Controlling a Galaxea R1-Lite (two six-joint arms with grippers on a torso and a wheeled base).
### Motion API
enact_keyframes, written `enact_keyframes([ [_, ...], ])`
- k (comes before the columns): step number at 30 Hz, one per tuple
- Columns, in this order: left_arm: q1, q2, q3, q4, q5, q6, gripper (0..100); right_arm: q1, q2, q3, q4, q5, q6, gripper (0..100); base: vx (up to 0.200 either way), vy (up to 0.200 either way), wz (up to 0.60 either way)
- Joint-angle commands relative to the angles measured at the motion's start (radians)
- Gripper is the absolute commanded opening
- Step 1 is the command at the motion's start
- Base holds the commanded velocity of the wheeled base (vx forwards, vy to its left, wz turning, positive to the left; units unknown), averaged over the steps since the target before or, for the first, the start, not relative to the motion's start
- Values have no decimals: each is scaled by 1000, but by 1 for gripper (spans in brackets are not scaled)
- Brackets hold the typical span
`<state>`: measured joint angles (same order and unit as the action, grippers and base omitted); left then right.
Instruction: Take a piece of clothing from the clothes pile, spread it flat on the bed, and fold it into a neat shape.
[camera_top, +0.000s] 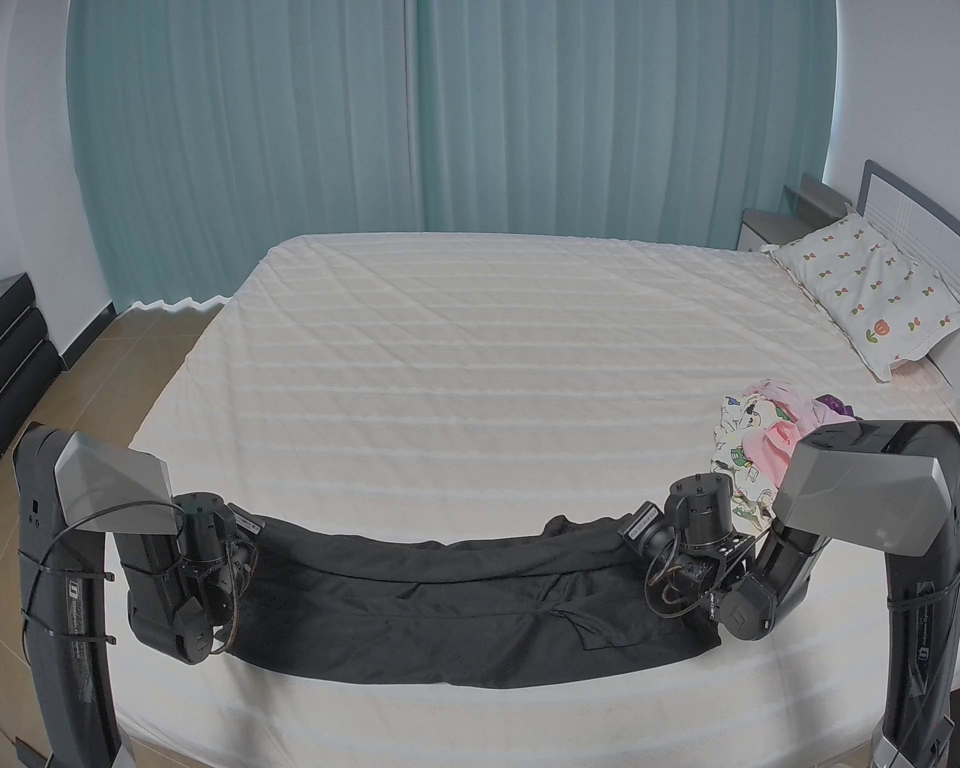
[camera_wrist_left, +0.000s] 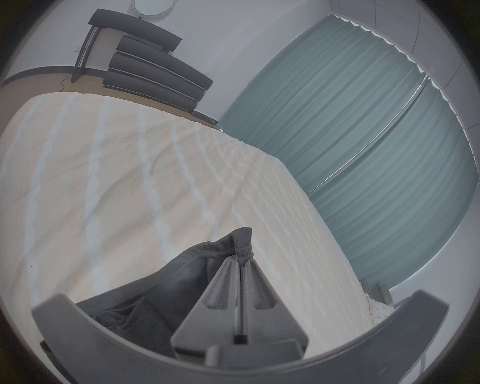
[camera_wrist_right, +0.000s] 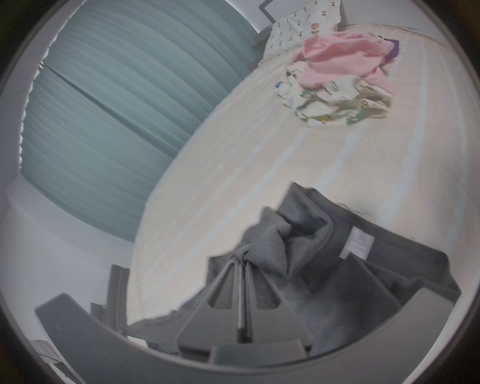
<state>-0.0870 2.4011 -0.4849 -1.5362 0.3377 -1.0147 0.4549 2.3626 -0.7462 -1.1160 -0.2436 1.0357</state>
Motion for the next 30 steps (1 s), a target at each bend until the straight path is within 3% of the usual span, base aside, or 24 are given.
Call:
enact_keyframes([
  [1, 21, -43, -31, -1, 0, -5, 0, -27, 29, -75, -145, -13, 3, 0, 0, 0, 0],
  [7, 78, -30, -15, -35, -22, -10, 0, -42, 63, 50, -415, -32, -59, 0, 0, 0, 0],
  [13, 73, 24, 31, -35, -20, 5, 0, -38, 138, 153, -447, -22, -215, 0, 0, 0, 0],
  [25, 62, 79, 106, -35, -45, 127, 0, -39, 159, 231, -447, -16, -286, 0, 0, 0, 0],
  [30, 62, 82, 109, -35, -45, 133, 0, -36, 164, 249, -447, -6, -301, 0, 0, 0, 0],
])
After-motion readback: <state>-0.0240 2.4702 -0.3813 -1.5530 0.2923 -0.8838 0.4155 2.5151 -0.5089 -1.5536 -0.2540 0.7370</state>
